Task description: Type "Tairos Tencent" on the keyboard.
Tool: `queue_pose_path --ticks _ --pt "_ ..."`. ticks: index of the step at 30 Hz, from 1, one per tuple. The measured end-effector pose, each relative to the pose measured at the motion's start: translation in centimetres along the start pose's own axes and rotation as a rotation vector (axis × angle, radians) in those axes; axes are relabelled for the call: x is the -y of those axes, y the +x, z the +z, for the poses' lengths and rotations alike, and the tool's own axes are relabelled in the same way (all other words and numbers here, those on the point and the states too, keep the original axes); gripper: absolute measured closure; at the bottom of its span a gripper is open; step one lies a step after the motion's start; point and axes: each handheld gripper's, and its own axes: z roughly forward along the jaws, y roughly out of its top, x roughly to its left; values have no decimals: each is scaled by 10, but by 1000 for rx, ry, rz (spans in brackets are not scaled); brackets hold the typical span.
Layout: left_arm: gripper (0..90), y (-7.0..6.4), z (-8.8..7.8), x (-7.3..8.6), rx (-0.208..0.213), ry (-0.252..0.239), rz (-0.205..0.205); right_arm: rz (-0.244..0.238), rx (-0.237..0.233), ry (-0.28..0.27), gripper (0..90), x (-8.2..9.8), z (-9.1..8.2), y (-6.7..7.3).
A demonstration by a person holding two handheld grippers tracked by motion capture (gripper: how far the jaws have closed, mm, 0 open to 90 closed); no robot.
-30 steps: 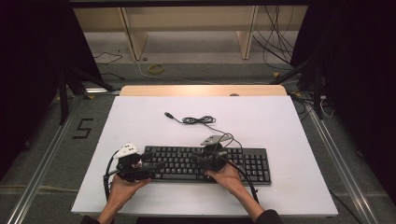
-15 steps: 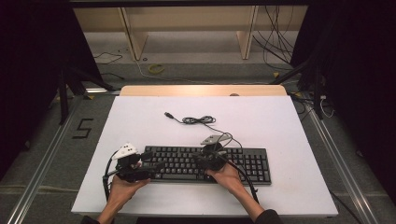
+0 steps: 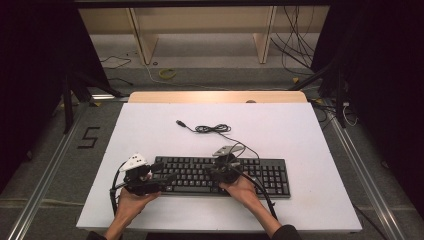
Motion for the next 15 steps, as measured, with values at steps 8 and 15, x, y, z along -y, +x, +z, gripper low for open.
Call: queue_pose_path --ticks 8,15 --pt "265 0 0 0 -2 1 0 4 9 15 900 2 4 1" --pt "268 1 1 0 -5 2 -1 12 13 18 900 2 4 2"
